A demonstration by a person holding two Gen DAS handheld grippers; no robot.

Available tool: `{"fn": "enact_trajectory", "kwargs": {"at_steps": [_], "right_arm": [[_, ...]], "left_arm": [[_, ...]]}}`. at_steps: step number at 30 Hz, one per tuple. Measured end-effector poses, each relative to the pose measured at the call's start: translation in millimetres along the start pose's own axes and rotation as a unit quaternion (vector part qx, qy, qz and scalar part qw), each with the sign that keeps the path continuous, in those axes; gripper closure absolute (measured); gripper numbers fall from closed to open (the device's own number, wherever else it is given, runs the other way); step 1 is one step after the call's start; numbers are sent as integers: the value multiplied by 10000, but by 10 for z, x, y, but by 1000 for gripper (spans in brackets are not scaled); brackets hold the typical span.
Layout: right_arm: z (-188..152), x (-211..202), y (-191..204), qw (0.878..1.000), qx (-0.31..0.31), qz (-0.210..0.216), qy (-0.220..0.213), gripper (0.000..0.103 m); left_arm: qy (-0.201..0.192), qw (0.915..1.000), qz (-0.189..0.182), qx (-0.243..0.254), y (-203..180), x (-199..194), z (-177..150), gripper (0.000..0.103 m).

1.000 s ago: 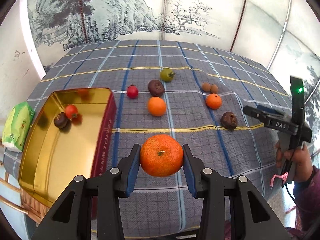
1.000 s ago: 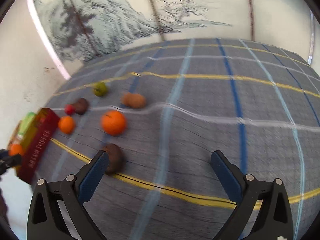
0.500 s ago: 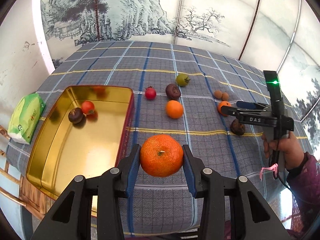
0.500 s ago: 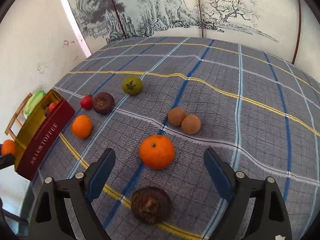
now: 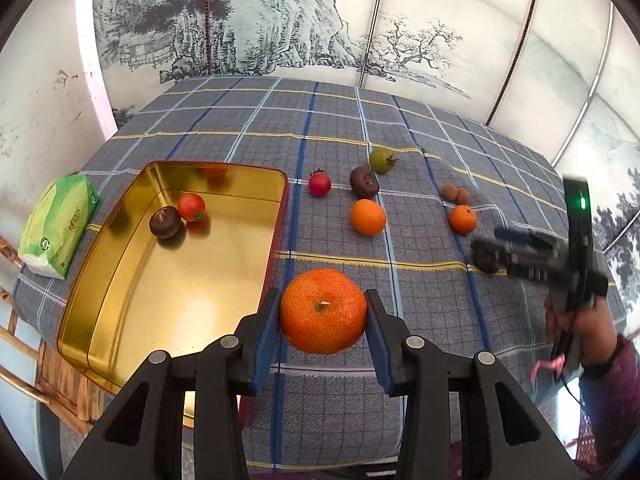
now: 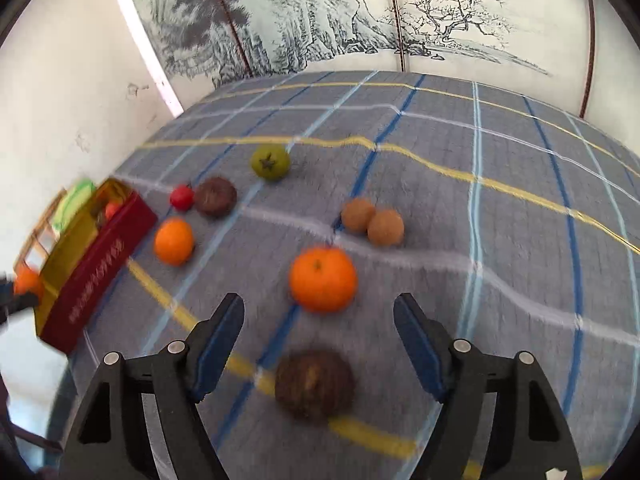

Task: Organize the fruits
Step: 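Lift the orange with the left gripper while the right gripper grasps another mangosteen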

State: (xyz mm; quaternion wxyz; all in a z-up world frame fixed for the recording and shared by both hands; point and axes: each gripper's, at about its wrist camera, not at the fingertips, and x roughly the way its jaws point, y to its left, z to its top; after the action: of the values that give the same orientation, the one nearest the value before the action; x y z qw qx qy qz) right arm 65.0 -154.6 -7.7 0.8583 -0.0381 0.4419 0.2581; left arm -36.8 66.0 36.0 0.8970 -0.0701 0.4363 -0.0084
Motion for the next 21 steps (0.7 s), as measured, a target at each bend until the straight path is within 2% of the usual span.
{"fn": "enact_trajectory", "kwargs": {"at_steps": [2, 4, 5, 6, 8, 11, 12, 15, 18, 21], "right_arm": [[-93, 1, 18, 9998, -124, -73, 104, 28], [-167, 46, 38, 9993, -285, -104, 198, 36], [-189, 43, 72, 9988, -437, -173, 124, 44], [-187, 40, 100, 9981, -558, -255, 112, 64], [-172, 27, 133, 9979, -584, -234, 163, 65], [-153, -63, 241, 9975, -688, -128, -18, 65], [-151, -128, 324, 9974, -702, 112, -105, 65], [-163, -214, 623, 9943, -933, 457, -257, 65], [-157, -132, 869, 9913, -1138, 602, -268, 65], [-118, 41, 954, 9919, -1090, 624, -189, 65]], "left_arm": [[-1, 10000, -3, -9, 1, 0, 4, 61], [2, 10000, -10, -15, 4, -7, 3, 61], [3, 10000, -6, -5, 7, -11, 4, 61], [1, 10000, 10, 1, 6, -8, 7, 61], [-22, 10000, 34, -4, 14, -21, 14, 61], [-73, 9999, 65, -39, 34, -57, 29, 61], [-88, 9999, 81, -50, 45, -71, 34, 61], [-116, 9998, 126, -82, 80, -94, 47, 61], [-140, 9997, 178, -104, 138, -136, 39, 61], [-175, 9994, 283, -104, 196, -170, 42, 61]]}}
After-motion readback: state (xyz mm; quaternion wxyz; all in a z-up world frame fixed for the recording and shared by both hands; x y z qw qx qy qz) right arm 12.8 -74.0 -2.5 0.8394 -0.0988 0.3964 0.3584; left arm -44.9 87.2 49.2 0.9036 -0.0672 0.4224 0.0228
